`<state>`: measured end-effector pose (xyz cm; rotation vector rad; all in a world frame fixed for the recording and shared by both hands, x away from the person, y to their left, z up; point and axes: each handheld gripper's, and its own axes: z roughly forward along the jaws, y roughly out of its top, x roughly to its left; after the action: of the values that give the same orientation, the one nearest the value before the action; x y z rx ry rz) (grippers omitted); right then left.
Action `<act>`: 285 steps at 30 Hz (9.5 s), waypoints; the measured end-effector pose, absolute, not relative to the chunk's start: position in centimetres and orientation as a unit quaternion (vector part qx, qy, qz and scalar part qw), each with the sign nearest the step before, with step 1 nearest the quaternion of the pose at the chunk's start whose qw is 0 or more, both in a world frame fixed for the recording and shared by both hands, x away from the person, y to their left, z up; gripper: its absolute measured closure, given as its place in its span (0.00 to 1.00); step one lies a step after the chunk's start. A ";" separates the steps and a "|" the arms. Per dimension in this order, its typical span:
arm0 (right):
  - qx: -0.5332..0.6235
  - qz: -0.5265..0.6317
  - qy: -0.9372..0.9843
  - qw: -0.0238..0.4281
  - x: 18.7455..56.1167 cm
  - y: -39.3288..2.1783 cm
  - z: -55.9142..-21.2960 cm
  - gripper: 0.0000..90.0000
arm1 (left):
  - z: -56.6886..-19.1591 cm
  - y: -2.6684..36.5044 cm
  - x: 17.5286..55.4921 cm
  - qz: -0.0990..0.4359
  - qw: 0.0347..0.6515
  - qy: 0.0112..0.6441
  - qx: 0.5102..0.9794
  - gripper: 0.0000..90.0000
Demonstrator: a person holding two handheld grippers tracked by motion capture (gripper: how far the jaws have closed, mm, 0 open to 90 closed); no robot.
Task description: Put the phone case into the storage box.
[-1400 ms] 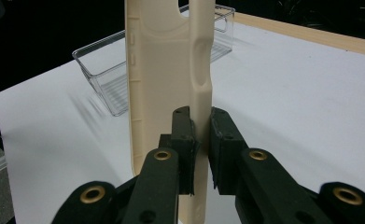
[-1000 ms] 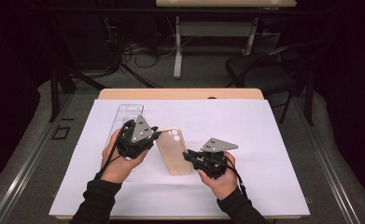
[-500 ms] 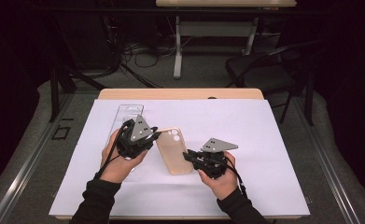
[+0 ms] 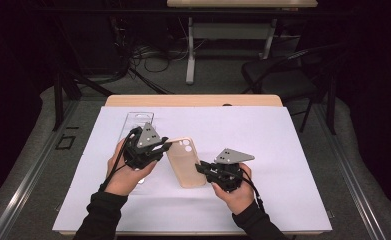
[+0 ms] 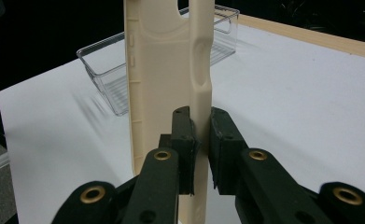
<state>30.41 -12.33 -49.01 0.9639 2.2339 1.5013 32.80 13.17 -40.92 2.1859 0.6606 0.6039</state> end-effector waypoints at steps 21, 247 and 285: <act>0.333 0.519 0.775 0.137 30.5 -12.3 -49.2 0.91 | -41.0 13.1 32.8 0.241 0.375 0.259 0.857 0.88; 0.420 0.476 0.722 0.276 29.4 -21.5 -52.7 0.00 | -37.4 24.8 48.2 0.423 0.372 0.192 0.804 0.88; 0.422 0.472 0.726 0.267 29.5 -21.4 -53.2 0.00 | -41.4 26.3 50.7 0.443 0.339 0.187 0.809 0.88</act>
<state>29.52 -21.42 -53.19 1.1398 1.9601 1.2724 50.70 26.27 -41.36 2.1060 0.4871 1.1529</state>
